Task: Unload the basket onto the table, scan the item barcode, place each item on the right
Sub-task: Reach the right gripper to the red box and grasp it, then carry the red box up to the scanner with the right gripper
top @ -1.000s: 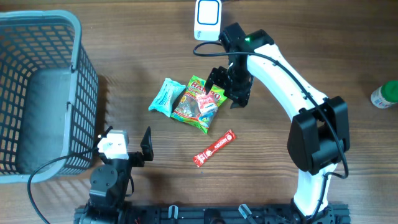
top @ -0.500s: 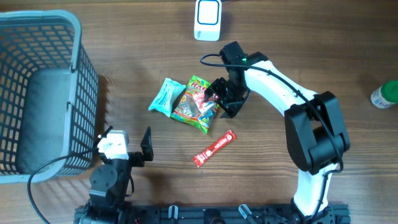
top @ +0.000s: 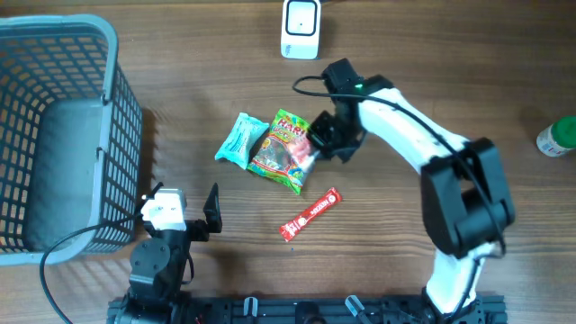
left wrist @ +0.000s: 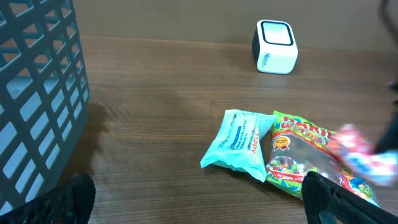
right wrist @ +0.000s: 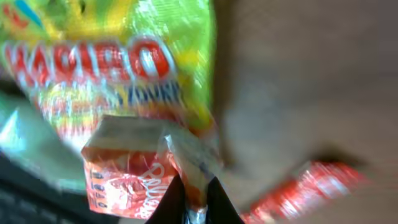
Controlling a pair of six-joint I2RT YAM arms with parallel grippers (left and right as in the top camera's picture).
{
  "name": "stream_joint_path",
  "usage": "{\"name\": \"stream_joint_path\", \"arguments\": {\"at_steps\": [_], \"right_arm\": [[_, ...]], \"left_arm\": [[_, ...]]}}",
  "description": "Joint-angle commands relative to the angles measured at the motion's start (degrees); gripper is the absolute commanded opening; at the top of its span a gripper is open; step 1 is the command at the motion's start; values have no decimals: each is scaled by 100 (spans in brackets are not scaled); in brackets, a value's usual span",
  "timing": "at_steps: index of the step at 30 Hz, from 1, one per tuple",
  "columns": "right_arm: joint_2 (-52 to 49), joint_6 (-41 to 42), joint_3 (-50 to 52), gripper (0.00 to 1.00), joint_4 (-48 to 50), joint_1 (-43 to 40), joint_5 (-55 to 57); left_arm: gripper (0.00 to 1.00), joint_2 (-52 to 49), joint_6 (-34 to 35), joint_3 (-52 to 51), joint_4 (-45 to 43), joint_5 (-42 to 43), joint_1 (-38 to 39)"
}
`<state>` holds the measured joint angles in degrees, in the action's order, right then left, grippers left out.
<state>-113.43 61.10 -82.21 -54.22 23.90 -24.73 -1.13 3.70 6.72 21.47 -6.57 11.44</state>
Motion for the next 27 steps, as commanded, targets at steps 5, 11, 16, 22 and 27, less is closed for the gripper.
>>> {"name": "stream_joint_path", "arguments": {"at_steps": [5,11,16,22,27], "right_arm": [[704,-1147,205,13,-573,-127,892],[704,-584,1189,55,-127,-131,1899],[704,-708,1226,100,-7,-131,2315],[704,-1058,1777,94,938,-131,2096],[704,-2166,1878,71,1311,-127,1812]], "left_arm": [[100,31,-92,-20,-17,-74,-33],[100,31,-92,-20,-17,-74,-33],[100,31,-92,-20,-17,-74,-33],[100,31,-92,-20,-17,-74,-33],[100,31,-92,-20,-17,-74,-33]]}}
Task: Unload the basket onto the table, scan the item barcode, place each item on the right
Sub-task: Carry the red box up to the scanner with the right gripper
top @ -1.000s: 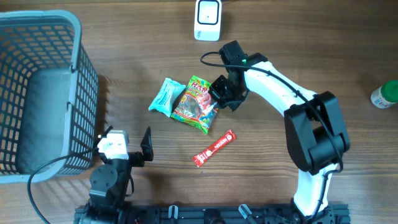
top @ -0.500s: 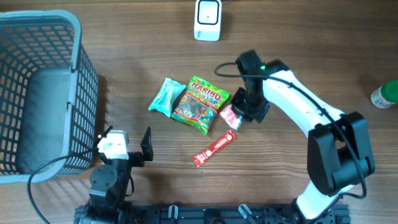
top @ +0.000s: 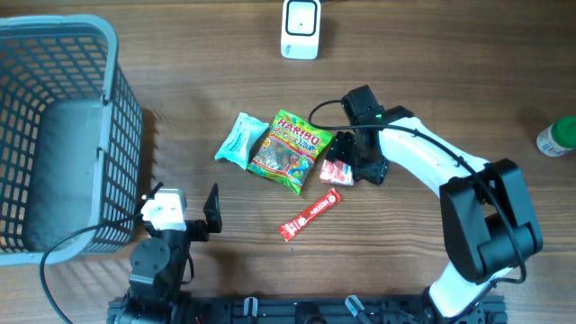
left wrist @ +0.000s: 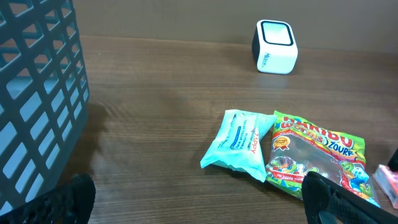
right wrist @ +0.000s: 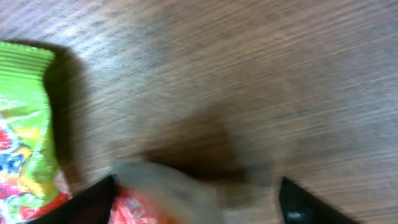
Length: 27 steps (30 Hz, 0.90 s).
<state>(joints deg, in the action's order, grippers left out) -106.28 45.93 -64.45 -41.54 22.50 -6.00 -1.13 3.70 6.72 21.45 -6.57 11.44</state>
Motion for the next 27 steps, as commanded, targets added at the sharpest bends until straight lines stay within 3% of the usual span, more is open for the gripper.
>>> {"name": "stream_joint_path", "arguments": {"at_steps": [1,5,6,9,14,19,22,27], "right_arm": [[-11,-658,105,61,55,13,2],[-11,-678,105,11,31,13,-7],[-11,-675,105,4,15,13,-50],[50,-691,-17,4,-310,-44,-310],[472,-675,-592,4,-1716,-568,-922],[675,-699,-610,4,-2750,-1499,-2505],[675,-699,-610,4,-3552,-1792,-2914],[675,-1134,-610,4,-3825,-1823,-3049]], "left_arm": [[100,31,-92,-20,-15,-74,-33],[100,31,-92,-20,-15,-74,-33],[100,31,-92,-20,-15,-74,-33],[100,31,-92,-20,-15,-74,-33],[100,31,-92,-20,-15,-74,-33],[100,31,-92,-20,-15,-74,-33],[100,31,-92,-20,-15,-74,-33],[100,31,-92,-20,-15,-74,-33]]}}
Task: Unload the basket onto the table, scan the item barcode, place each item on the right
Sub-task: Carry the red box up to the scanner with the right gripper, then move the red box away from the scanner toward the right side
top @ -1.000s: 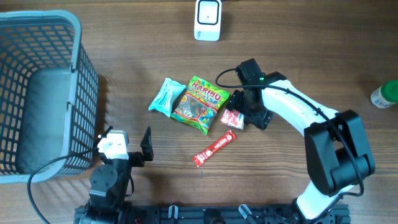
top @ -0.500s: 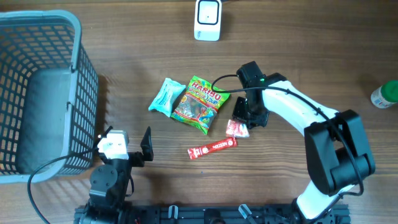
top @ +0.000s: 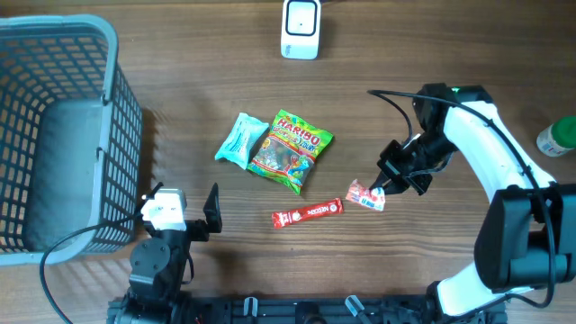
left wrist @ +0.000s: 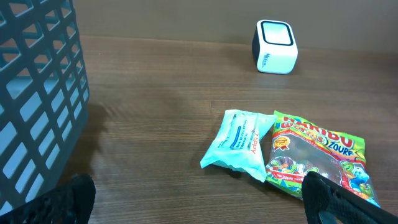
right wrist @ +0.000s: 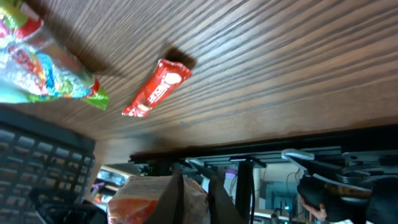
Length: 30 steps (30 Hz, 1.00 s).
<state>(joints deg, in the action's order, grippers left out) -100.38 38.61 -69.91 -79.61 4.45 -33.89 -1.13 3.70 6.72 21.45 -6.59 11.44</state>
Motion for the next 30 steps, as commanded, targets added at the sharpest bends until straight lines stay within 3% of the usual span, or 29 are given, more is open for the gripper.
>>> {"name": "stream_joint_path", "arguments": {"at_steps": [1,5,11,14,17,20,23,25,30], "right_arm": [[85,-586,-63,4,114,-17,-267],[92,-1032,-66,5,1453,-17,-1001],[85,-105,-63,4,5571,398,-737],[83,-120,-63,5,7370,957,807],[-61,-780,-63,5,8839,1541,2708],[-636,-1513,-63,5,10443,1814,3410],[-1617,-1622,-173,5,12281,1810,4214],[-2177,-1851,-649,4,12579,1810,4295],[-3947,-2398,-3165,5,12093,1803,4347]], "left_arm": [[100,31,-92,-20,-15,-72,-33],[100,31,-92,-20,-15,-72,-33],[100,31,-92,-20,-15,-72,-33],[100,31,-92,-20,-15,-72,-33],[100,31,-92,-20,-15,-72,-33],[100,31,-92,-20,-15,-72,-33],[100,31,-92,-20,-15,-72,-33],[100,31,-92,-20,-15,-72,-33],[100,31,-92,-20,-15,-72,-33]]}}
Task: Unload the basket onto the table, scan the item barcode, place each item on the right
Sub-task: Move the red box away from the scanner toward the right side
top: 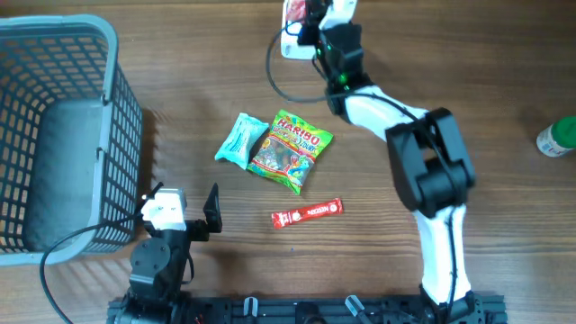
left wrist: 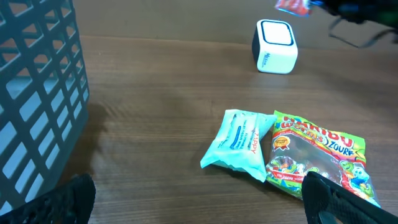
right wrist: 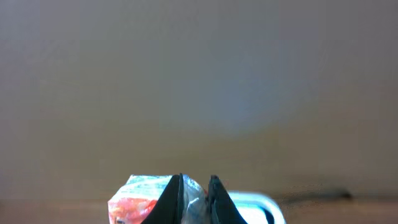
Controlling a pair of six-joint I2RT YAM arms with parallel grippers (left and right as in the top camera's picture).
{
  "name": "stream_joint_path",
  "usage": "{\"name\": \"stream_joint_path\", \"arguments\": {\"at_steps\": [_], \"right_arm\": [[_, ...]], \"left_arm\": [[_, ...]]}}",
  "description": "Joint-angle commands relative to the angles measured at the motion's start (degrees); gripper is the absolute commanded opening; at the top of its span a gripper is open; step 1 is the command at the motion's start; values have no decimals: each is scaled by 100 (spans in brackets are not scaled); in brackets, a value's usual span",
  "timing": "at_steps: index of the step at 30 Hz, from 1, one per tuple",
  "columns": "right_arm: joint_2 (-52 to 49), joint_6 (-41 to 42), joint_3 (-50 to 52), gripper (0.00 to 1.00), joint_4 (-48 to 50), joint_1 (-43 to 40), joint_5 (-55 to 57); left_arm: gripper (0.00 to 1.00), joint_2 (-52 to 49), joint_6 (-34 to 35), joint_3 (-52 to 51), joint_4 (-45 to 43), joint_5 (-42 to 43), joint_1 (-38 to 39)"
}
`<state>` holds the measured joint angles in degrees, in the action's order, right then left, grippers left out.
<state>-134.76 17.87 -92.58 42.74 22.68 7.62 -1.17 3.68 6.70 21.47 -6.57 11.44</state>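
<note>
My right gripper (right wrist: 194, 200) is shut on a small red-and-white snack packet (right wrist: 140, 202). In the overhead view that packet (top: 294, 11) hangs right above the white barcode scanner (top: 298, 45) at the table's far edge. The left wrist view shows the packet (left wrist: 292, 6) a little above and behind the scanner (left wrist: 275, 55). My left gripper (left wrist: 199, 211) stands open near the front edge with nothing between its fingers.
A teal packet (top: 240, 139) and a green Haribo bag (top: 292, 149) lie mid-table, with a red stick sachet (top: 308, 213) in front of them. A grey basket (top: 54, 126) fills the left side. A green-capped bottle (top: 558, 137) stands at the right edge.
My right gripper, still holding the packet, has gone from the table's middle right to the far edge above the scanner. The left arm and the loose items have not moved.
My right gripper was shut on the red-and-white packet over the Haribo bag. Then it was just right of the bag, by the red stick. Then it held the packet farther right, and the stick lay flatter. Now the packet is over the scanner.
</note>
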Motion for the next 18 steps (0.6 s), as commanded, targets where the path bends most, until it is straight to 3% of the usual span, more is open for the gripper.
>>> {"name": "stream_joint_path", "arguments": {"at_steps": [1,6,11,15,17,18], "right_arm": [[-713,-391,-1187,5,-245,-20,212],[-1132,-588,-1440,5,-505,-20,321],[-745,-579,-1447,5,-782,-52,271],[638,-1038,-1445,5,-2583,-175,1158],[1252,-1561,-1445,4,-3622,-284,2378],[1628,-2256,-1445,5,-4262,-479,3338]], "left_arm": [[100,35,-90,-17,-17,-74,-33],[100,35,-90,-17,-17,-74,-33],[100,35,-90,-17,-17,-74,-33],[100,35,-90,-17,-17,-74,-33],[100,35,-90,-17,-17,-74,-33],[100,35,-90,-17,-17,-74,-33]]}}
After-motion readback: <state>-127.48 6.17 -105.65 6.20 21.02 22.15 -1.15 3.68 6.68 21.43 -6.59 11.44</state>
